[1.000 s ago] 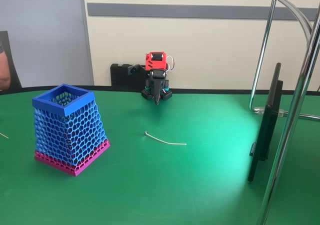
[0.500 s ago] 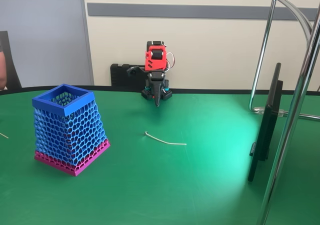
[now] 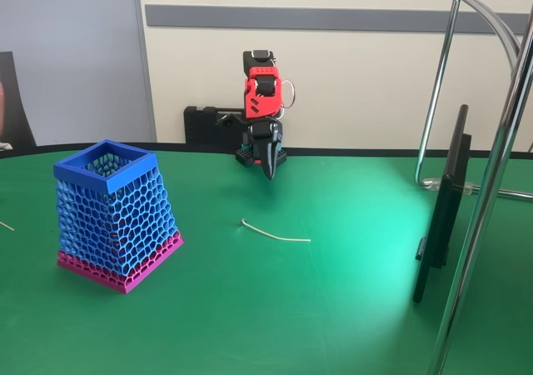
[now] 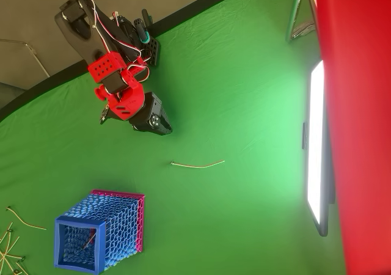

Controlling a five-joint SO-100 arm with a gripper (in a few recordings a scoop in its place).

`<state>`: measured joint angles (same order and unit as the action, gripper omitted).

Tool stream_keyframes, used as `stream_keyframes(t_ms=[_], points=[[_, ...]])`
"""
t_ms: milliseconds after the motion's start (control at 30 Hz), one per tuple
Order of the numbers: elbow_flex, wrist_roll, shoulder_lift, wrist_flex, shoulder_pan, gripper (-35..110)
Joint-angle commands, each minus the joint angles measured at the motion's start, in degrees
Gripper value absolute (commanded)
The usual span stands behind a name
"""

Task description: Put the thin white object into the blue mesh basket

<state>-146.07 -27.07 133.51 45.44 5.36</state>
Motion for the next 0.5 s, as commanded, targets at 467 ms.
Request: stream_keyframes(t_ms=[467], points=[[28.3,-10.02,-33.4,7.21,-2.2,0]])
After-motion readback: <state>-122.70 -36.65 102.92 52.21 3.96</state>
